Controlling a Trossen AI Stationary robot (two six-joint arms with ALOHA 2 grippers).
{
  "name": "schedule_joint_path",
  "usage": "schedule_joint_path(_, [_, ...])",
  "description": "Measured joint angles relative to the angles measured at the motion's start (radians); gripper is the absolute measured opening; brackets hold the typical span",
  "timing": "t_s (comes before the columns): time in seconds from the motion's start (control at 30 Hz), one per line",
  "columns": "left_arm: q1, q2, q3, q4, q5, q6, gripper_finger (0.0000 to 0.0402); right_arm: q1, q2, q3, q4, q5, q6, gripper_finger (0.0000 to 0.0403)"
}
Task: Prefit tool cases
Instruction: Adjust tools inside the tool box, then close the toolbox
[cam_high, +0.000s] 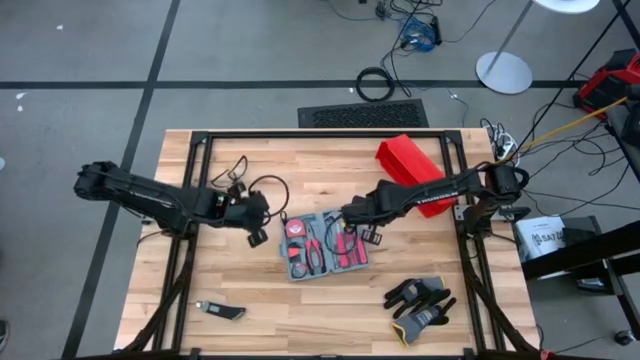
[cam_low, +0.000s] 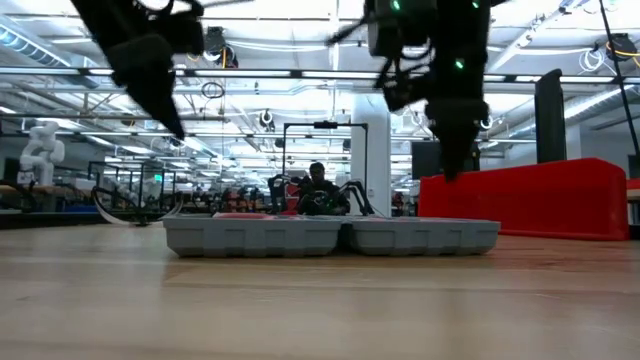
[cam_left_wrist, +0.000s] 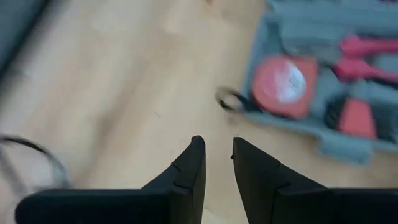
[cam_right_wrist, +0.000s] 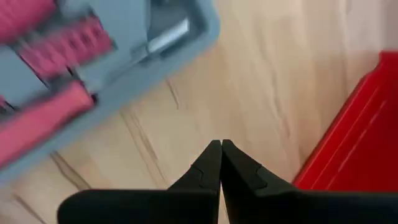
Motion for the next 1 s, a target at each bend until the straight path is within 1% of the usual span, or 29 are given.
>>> schedule_joint_path(0.07, [-0.001,0.001,-0.035,0.015,0.075,-0.046,0.0086,-0.002,0.0,-0.044,0.001,-0.016,0.006,0.0])
schedule_joint_path(0.17, [-0.005,0.01,-0.097,0.031,0.151,-0.144,0.0086,-0.011,0.0,-0.134,0.036,-0.048,0.047,0.0])
schedule_joint_path(0.27, [-0.018,0.014,-0.162,0.132,0.202,-0.205,0.0086,-0.013,0.0,-0.227,0.134,-0.057,0.07,0.0])
schedule_joint_path(0.3, [-0.024,0.015,-0.185,0.186,0.214,-0.22,0.0086,-0.012,0.0,-0.255,0.18,-0.082,0.073,0.0])
schedule_joint_path(0.37, [-0.037,0.016,-0.228,0.297,0.219,-0.253,0.0086,-0.012,0.0,-0.299,0.262,-0.134,0.077,0.0])
schedule_joint_path(0.47, [-0.051,0.02,-0.286,0.442,0.218,-0.285,0.0086,-0.011,-0.009,-0.338,0.328,-0.159,0.079,0.0])
schedule_joint_path(0.6, [-0.05,0.051,-0.337,0.519,0.191,-0.334,0.0086,-0.011,-0.01,-0.347,0.343,-0.164,0.094,0.0])
schedule_joint_path(0.73, [-0.051,0.126,-0.354,0.546,0.179,-0.335,0.0086,-0.011,-0.011,-0.349,0.367,-0.17,0.095,0.0])
schedule_joint_path(0.9, [-0.051,0.244,-0.354,0.687,0.184,-0.302,0.0086,-0.012,-0.01,-0.349,0.41,-0.197,0.088,0.0])
schedule_joint_path(1.0, [-0.05,0.297,-0.352,0.771,0.181,-0.287,0.0086,-0.013,-0.01,-0.349,0.437,-0.232,0.08,0.0])
